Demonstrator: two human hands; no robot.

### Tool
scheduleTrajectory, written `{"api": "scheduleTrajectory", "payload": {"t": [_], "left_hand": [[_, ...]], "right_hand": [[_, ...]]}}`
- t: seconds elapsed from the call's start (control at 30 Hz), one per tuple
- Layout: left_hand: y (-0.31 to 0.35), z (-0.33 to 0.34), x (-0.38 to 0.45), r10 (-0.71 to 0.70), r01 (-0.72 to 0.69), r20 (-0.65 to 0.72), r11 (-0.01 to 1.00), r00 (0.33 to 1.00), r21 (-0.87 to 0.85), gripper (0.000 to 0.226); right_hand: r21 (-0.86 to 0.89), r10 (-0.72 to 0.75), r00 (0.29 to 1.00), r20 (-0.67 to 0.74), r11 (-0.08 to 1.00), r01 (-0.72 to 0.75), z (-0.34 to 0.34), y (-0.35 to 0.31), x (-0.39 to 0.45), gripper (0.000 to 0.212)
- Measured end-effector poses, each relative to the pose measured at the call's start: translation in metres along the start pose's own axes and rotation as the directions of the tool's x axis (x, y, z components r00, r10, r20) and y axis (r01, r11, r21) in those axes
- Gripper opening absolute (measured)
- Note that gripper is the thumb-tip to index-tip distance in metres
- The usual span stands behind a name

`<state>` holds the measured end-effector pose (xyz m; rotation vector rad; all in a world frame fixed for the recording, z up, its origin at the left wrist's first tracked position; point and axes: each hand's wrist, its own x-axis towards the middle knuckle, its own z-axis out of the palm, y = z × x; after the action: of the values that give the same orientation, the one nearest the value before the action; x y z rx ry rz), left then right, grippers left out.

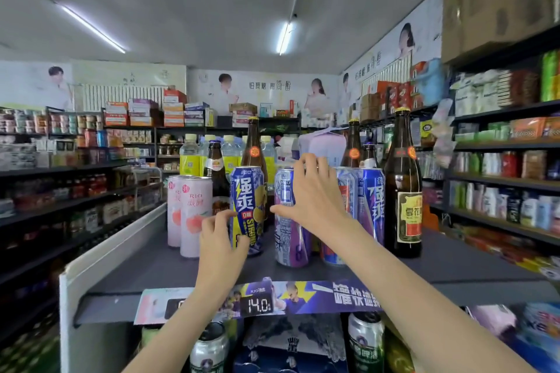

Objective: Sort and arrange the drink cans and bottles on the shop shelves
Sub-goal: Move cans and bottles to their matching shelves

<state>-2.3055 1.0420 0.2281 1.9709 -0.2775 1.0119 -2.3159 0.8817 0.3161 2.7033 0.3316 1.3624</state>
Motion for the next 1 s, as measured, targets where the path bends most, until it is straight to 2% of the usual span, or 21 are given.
{"api": "scheduleTrajectory", "payload": {"t": [0.1,0.17,0.23,0.3,0.4,0.5,0.73,0.87,1.0], "left_hand": [[0.004,0.000,-0.001,0.031,-0.032,0.038,0.999,0.999,0.004,0.043],[0.010,0.000,-0.002,0.072,-0.073,0.079,0.997,0.994,0.009,0.046],[0.020,0.004,-0.001,0.102,-0.101,0.158,0.995,0.982,-0.015,0.056],[0.032,0.013,0.001,0.065,-0.042,0.300,0.996,0.952,-0.084,0.078],[0.045,0.032,0.006,0.004,0.051,0.440,0.992,0.898,-0.112,0.099],[0.047,0.047,0.009,-0.028,0.081,0.387,0.990,0.922,-0.120,0.103],[0.046,0.046,0.003,-0.005,-0.014,0.215,0.996,0.977,0.091,0.101],[0.049,0.044,0.003,-0.030,0.005,0.211,0.993,0.977,0.117,0.101],[0.047,0.046,0.007,-0.054,0.046,0.249,0.998,0.967,0.040,0.101]], "right_hand": [[-0.012,-0.012,0.993,0.119,1.000,0.013,-0.008,0.012,0.005,0.088],[0.085,-0.048,0.977,0.210,0.996,0.031,-0.013,0.022,0.007,0.085],[0.240,-0.090,0.967,0.237,0.970,0.032,-0.020,0.035,0.006,0.081],[0.326,-0.069,0.979,0.194,0.945,0.002,-0.029,0.055,0.005,0.078],[0.227,-0.037,0.975,0.217,0.974,-0.013,-0.037,0.087,-0.003,0.079],[0.161,-0.106,0.940,0.326,0.985,0.055,-0.030,0.102,-0.010,0.089],[0.201,-0.142,0.935,0.325,0.976,0.078,-0.021,0.105,0.002,0.088],[0.237,-0.097,0.930,0.355,0.971,0.011,-0.020,0.105,0.003,0.089],[0.268,-0.088,0.933,0.349,0.963,-0.009,-0.021,0.106,-0.003,0.087]]}}
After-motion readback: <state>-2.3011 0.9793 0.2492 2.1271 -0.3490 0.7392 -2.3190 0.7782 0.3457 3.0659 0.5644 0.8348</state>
